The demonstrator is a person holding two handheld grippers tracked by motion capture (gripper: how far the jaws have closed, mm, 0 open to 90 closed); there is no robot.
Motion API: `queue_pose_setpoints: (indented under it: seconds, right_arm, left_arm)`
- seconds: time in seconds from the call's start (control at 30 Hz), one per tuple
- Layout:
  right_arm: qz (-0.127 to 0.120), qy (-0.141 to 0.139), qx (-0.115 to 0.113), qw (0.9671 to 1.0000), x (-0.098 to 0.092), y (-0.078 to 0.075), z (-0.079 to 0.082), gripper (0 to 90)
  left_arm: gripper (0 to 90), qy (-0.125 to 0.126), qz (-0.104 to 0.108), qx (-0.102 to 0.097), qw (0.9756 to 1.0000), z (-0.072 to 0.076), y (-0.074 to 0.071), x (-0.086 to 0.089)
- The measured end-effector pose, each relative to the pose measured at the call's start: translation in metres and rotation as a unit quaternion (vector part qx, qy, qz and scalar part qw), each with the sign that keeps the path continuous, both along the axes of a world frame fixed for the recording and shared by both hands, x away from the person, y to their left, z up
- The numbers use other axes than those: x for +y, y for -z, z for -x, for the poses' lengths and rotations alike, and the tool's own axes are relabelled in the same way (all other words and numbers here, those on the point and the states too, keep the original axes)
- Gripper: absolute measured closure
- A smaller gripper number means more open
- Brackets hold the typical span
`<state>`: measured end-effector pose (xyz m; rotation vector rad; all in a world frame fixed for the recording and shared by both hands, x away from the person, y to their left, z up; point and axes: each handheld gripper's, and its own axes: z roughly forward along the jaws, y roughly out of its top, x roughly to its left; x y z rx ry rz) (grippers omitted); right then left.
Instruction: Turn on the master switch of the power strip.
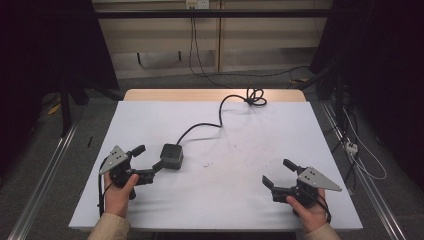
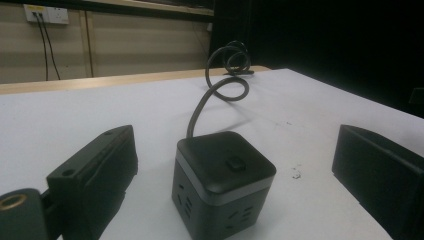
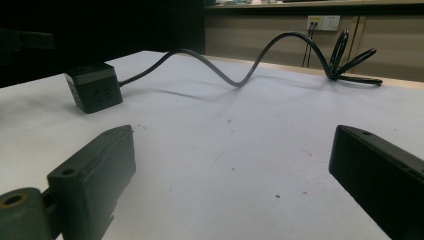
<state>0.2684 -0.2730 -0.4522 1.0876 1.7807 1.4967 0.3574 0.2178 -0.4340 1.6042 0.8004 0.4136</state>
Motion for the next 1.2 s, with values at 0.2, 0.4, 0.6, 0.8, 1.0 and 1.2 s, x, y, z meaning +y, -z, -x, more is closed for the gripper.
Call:
queue_pose_setpoints:
  seconds: [0.2, 0.4, 0.6, 0.8, 1.0, 1.2]
  right_arm:
    - [0.000, -0.001, -0.001, 1.0000, 0.001, 0.000, 0.000, 4.1]
    - [-0.003, -0.002, 0.001, 1.0000, 0.002, 0.000, 0.000, 4.2]
    - [-0.002, -0.003, -0.001, 1.0000, 0.003, 0.000, 0.000, 4.2]
    - [-0.003, -0.004, -0.001, 1.0000, 0.004, 0.000, -0.001, 4.2]
    - [-0.002, -0.005, -0.002, 1.0000, 0.004, -0.001, -0.001, 4.2]
    - [-0.002, -0.005, -0.002, 1.0000, 0.004, -0.001, -0.001, 4.2]
  left_arm:
    - [3.9, -0.002, 0.006, -0.004, 1.0000, -0.003, -0.003, -0.002]
    - [5.2, 0.004, 0.006, -0.005, 1.0000, -0.005, -0.004, -0.006]
    - [6.0, 0.005, 0.005, -0.005, 1.0000, -0.007, -0.005, -0.008]
    - [9.1, 0.004, 0.000, -0.006, 1.0000, -0.008, -0.005, -0.009]
    - [11.8, 0.003, -0.001, -0.005, 1.0000, -0.010, -0.005, -0.010]
    - [15.9, 0.006, -0.012, -0.002, 0.9999, -0.012, -0.004, -0.013]
